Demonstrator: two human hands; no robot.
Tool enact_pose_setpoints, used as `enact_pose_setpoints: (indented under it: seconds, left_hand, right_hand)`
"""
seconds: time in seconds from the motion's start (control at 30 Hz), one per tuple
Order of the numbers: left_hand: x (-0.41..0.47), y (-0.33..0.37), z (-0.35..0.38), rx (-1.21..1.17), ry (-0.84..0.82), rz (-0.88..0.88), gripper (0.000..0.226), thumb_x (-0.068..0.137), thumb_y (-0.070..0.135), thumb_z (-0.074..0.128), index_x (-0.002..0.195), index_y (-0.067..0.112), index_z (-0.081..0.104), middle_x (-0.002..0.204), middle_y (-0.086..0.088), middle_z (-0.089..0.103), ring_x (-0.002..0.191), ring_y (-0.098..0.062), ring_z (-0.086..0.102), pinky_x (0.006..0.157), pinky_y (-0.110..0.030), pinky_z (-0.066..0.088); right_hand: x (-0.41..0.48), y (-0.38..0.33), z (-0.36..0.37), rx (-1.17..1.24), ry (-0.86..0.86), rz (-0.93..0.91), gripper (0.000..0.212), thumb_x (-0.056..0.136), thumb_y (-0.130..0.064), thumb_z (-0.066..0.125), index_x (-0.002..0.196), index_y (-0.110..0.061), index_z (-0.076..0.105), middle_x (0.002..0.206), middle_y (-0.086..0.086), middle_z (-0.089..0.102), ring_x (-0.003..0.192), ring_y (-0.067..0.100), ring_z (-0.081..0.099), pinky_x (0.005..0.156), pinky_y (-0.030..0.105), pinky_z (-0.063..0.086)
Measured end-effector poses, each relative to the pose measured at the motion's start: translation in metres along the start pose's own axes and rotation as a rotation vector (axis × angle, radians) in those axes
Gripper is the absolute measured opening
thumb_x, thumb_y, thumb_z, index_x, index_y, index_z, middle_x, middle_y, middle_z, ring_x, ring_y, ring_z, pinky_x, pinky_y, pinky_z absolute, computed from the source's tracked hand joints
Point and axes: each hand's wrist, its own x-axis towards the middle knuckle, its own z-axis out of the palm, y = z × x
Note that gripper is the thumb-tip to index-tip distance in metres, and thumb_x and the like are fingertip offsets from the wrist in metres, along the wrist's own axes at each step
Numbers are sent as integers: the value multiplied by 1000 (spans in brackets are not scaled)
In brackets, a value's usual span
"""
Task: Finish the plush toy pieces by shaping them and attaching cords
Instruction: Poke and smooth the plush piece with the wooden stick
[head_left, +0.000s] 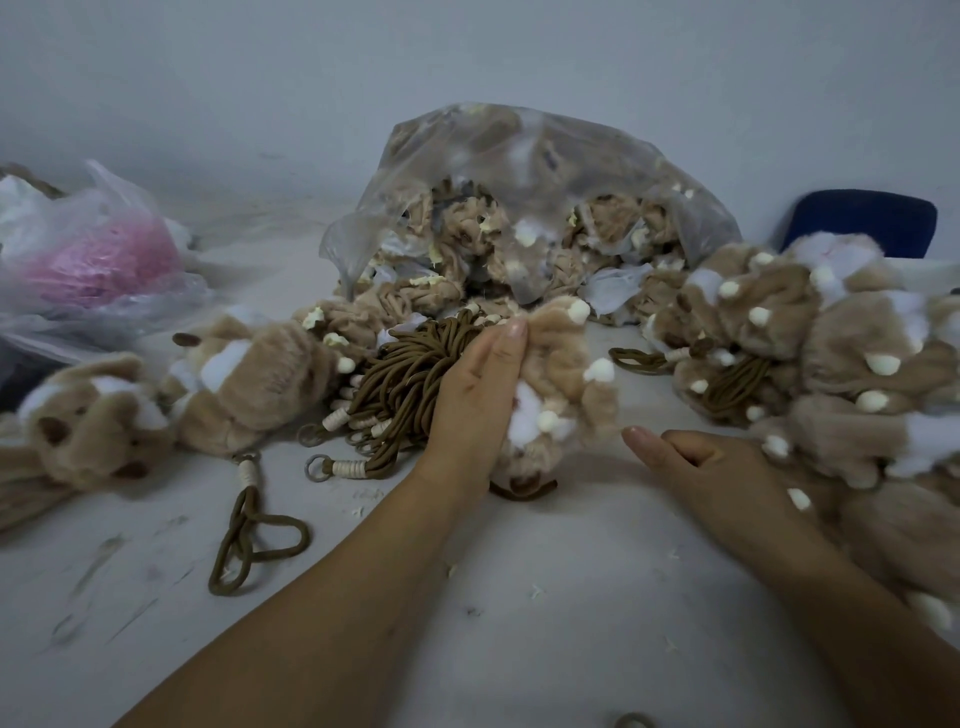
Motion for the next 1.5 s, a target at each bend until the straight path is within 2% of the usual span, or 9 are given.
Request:
enact_pose_setpoints:
  seconds: [0.2, 0.3, 0.47, 0.63, 0.8, 1.07, 1.2, 1.37, 1.5]
  left_hand:
    - [-3, -2, 7, 21, 21, -104, 27, 90, 41, 51, 93, 20, 67, 92, -3, 72, 89, -17, 68, 83, -35, 55]
    - [-6, -4, 12, 31, 57, -124, 24, 95, 40, 51, 96, 21, 67, 85, 4, 74, 83, -10, 70, 73, -25, 55]
    - [-10, -9, 16, 49, 52, -149, 44, 102, 35, 47, 69, 28, 75, 67, 5, 73, 65, -6, 71, 58, -17, 54]
    - [-12, -11, 17, 71, 44, -105, 34, 102, 36, 44, 83, 24, 70, 72, 8, 74, 73, -4, 71, 63, -14, 53]
    - [-12, -6, 12, 30, 85, -87, 47, 89, 65, 40, 96, 29, 68, 85, 19, 73, 83, 6, 67, 69, -7, 48]
    - [-8, -3, 9, 121, 82, -30, 23, 99, 38, 52, 85, 25, 65, 64, 18, 64, 59, 6, 58, 56, -11, 45]
    - [-13, -2, 16, 127, 35, -32, 30, 100, 35, 50, 74, 25, 60, 54, 20, 60, 53, 9, 54, 52, -8, 42]
    - [-23, -6, 28, 117, -29, -68, 34, 83, 59, 43, 92, 34, 64, 82, 22, 70, 87, 7, 65, 77, -10, 50]
    - [-24, -6, 26, 120, -12, -95, 41, 82, 64, 39, 97, 35, 64, 94, 15, 71, 100, -2, 66, 88, -16, 50]
  right_hand:
    - [1, 2, 6, 47, -33, 30, 80, 65, -76, 50, 62, 3, 40, 53, 3, 32, 46, 11, 31, 41, 21, 24]
    - [1, 0, 12, 81, -49, 68, 78, 66, -75, 50, 63, 3, 44, 55, 5, 34, 45, 11, 31, 38, 20, 23]
    - [-4, -11, 24, 123, -25, 78, 62, 62, -79, 47, 52, -20, 30, 49, -5, 25, 43, 10, 24, 37, 17, 18]
    - [-5, -11, 24, 88, -14, 72, 62, 63, -79, 44, 51, -20, 31, 47, -7, 24, 39, 7, 22, 36, 15, 21]
    - [-1, -5, 15, 22, 15, 44, 66, 64, -80, 42, 55, -15, 30, 48, -6, 24, 40, 7, 23, 37, 18, 23]
    - [1, 0, 8, -11, 53, 43, 76, 64, -81, 42, 58, -5, 34, 43, -3, 31, 36, 6, 32, 38, 16, 28]
    - [1, 1, 10, 95, 61, 33, 72, 66, -75, 49, 56, -4, 42, 50, -4, 31, 40, 5, 28, 37, 16, 21]
    - [-1, 1, 17, 195, 31, 71, 39, 80, -59, 59, 65, -23, 65, 51, -10, 50, 49, 1, 41, 50, 23, 36]
    - [-2, 3, 24, 185, 27, 94, 38, 86, -46, 56, 56, -23, 58, 51, -7, 43, 48, 5, 36, 46, 23, 31]
